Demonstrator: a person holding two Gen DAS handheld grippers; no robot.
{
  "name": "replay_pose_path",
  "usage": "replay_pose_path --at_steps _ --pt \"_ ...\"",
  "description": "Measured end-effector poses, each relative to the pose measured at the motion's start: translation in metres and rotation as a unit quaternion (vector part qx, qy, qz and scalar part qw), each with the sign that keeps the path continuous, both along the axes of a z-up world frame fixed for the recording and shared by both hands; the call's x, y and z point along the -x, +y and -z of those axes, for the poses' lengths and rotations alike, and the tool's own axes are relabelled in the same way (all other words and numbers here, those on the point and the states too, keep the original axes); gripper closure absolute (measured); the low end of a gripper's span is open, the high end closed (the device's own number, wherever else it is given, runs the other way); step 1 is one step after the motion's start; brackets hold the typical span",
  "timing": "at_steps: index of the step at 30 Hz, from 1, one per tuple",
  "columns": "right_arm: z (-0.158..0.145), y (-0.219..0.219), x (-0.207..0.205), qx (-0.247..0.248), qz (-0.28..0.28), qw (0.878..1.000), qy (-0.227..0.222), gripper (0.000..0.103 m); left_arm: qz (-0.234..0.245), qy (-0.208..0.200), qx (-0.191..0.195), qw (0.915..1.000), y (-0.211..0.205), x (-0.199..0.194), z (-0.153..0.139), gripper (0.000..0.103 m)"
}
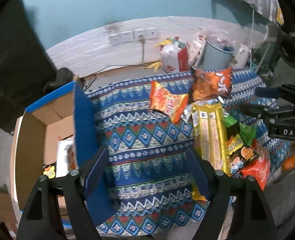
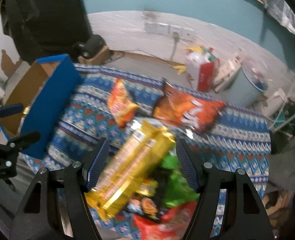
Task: Organize snacks
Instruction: 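Grasp the long yellow biscuit pack with left tool while right tool grasps green bag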
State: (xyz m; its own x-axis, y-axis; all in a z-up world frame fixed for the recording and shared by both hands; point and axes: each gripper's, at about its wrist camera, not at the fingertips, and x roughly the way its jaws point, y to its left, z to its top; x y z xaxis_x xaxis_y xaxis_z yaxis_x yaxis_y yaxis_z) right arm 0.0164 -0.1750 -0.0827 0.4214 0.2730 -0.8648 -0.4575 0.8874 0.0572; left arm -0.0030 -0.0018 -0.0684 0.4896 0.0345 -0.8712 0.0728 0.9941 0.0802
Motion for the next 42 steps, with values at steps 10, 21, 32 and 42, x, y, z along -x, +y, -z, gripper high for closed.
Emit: replay_pose_path --at_steps 10,21,32,42 --pt "0.032 -0.060 -0.003 0.022 0.045 0.998 0.029 0.033 0.038 0.036 -0.012 0.9986 -0.044 -0.017 0.030 0.022" --pt "0.066 -0.089 -0.012 0.030 0.052 0.996 0.064 0.033 0.052 0.076 -0.001 0.9958 -0.065 -0.040 0.068 0.023" --pt "0.102 -0.085 -0.012 0.022 0.016 0.994 0.106 0.033 0.054 0.129 0.029 0.9898 -0.076 -0.059 0.108 0.022" --pt "0.115 -0.075 -0.012 0.019 0.003 0.993 0.120 0.031 0.063 0.140 0.013 0.9881 -0.082 -0.066 0.128 0.026"
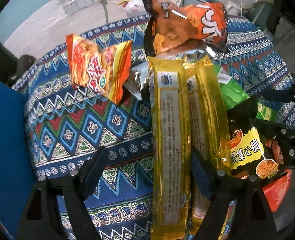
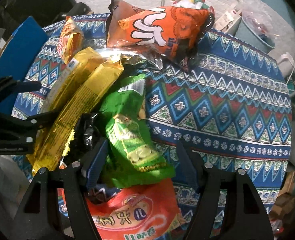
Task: Organize snacks
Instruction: 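Grasp the long yellow biscuit pack with left tool while right tool grasps green bag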
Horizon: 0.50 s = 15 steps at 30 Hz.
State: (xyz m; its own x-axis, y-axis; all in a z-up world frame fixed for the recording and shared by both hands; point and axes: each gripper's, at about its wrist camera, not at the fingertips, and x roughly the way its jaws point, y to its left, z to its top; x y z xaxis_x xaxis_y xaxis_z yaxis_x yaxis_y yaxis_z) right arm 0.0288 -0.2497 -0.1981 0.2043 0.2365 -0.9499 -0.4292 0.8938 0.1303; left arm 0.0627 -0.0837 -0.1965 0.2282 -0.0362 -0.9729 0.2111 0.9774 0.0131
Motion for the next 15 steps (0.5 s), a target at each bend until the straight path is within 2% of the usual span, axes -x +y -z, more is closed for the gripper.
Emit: replay_pose_path --at_steps 2,3,4,15 --pt "0.003 0.005 -0.001 -0.007 -0.002 1.000 0.005 0.030 -0.004 0.011 0.018 0.9998 0.004 0.000 0.005 0.042" --pt "0.003 0.007 -0.002 -0.012 -0.004 1.000 0.008 0.030 -0.005 0.020 0.025 0.9995 0.006 0.000 0.008 0.058" --pt "0.004 0.009 -0.003 -0.017 -0.005 1.000 0.010 0.030 -0.006 0.025 0.026 0.9993 0.008 0.000 0.010 0.068" --pt "0.024 0.040 -0.012 -0.024 -0.010 0.999 0.033 0.030 -0.003 0.019 0.012 0.9997 0.013 0.006 0.018 0.067"
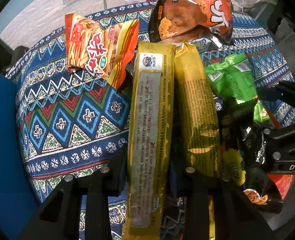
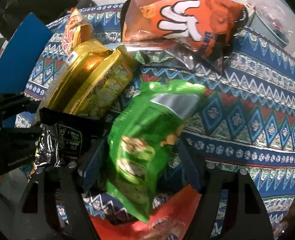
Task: Organize snacks
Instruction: 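Grasp the long yellow biscuit pack with left tool while right tool grasps green bag, then lift the yellow pack with left tool while right tool regrips the green bag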
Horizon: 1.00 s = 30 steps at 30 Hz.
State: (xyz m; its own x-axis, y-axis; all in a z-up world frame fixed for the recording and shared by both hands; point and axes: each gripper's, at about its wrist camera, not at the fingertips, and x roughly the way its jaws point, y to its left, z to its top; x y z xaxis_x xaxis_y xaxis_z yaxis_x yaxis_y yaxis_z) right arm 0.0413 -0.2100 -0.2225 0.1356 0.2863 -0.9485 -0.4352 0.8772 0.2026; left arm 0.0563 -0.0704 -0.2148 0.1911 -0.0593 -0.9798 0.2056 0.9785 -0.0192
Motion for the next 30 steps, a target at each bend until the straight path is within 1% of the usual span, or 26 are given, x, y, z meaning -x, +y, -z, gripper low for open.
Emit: replay_pose_path --at_steps 2,4,5,6,8,10,12,20,25,30 --pt "0.001 0.004 -0.001 0.003 -0.002 1.000 -0.005 0.030 0.001 -0.001 0.002 1.0000 -0.004 -0.001 0.003 0.069" --pt "0.002 0.008 -0.002 0.003 -0.003 1.000 -0.007 0.036 -0.001 -0.003 0.004 1.0000 -0.006 -0.002 0.001 0.070" --pt "0.001 0.008 -0.002 0.002 -0.003 1.000 -0.008 0.041 -0.002 -0.004 0.004 1.0000 -0.004 -0.003 0.000 0.070" --pt "0.000 0.009 -0.003 0.005 -0.003 1.000 -0.012 0.048 -0.004 -0.006 0.003 1.0000 -0.004 -0.003 -0.001 0.070" --pt "-0.002 0.011 -0.003 0.014 -0.008 1.000 -0.022 0.054 -0.006 -0.010 0.005 0.9999 0.000 -0.002 -0.004 0.070" --pt "-0.006 0.010 -0.002 0.020 -0.011 0.999 -0.034 0.069 -0.006 -0.016 0.004 0.9999 0.000 0.000 -0.009 0.070" --pt "-0.013 0.009 0.000 0.021 -0.009 0.999 -0.049 0.075 -0.004 -0.028 -0.001 0.9996 0.000 0.003 -0.019 0.070" --pt "-0.040 -0.003 0.008 0.017 -0.002 0.997 -0.080 0.076 0.004 -0.073 -0.013 0.9972 -0.006 0.021 -0.057 0.070" --pt "-0.061 -0.008 0.016 0.016 -0.001 0.994 -0.107 0.076 -0.003 -0.092 -0.002 0.9958 0.004 0.022 -0.078 0.070" --pt "-0.082 -0.008 0.022 0.011 0.003 0.992 -0.128 0.076 -0.007 -0.112 -0.004 0.9936 0.009 0.028 -0.094 0.070"
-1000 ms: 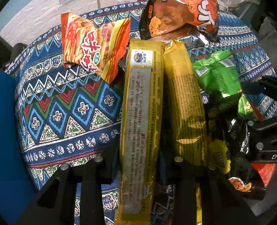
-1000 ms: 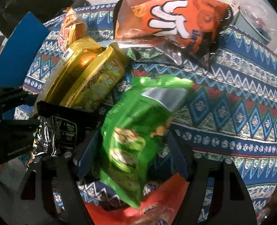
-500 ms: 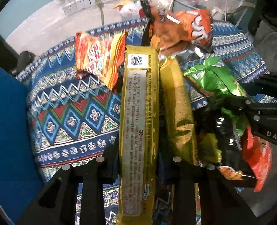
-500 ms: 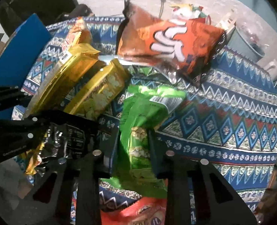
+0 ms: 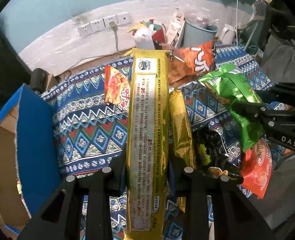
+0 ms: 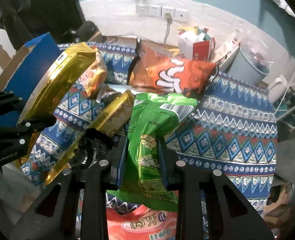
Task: Organize snacks
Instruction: 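Lift the yellow pack with left tool while right tool regrips the green bag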
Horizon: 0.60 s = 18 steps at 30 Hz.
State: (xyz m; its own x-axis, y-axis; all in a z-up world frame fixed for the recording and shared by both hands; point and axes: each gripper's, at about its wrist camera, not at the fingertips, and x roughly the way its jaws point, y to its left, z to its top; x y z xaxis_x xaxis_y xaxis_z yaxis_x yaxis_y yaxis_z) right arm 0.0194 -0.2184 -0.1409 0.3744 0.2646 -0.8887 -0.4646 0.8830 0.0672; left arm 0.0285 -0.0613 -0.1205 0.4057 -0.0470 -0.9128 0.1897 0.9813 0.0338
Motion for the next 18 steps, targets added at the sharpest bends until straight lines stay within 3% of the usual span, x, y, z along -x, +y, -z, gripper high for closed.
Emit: replay_pose_path --at_steps 17,18 --pt "-0.049 0.026 0.011 -0.025 -0.020 0.998 -0.047 0.082 -0.029 -0.035 0.010 0.9989 0.031 0.019 -0.031 0.070" --pt "-0.049 0.028 0.010 -0.027 -0.022 0.998 -0.046 0.090 -0.031 -0.036 0.011 0.9988 0.034 0.019 -0.032 0.070"
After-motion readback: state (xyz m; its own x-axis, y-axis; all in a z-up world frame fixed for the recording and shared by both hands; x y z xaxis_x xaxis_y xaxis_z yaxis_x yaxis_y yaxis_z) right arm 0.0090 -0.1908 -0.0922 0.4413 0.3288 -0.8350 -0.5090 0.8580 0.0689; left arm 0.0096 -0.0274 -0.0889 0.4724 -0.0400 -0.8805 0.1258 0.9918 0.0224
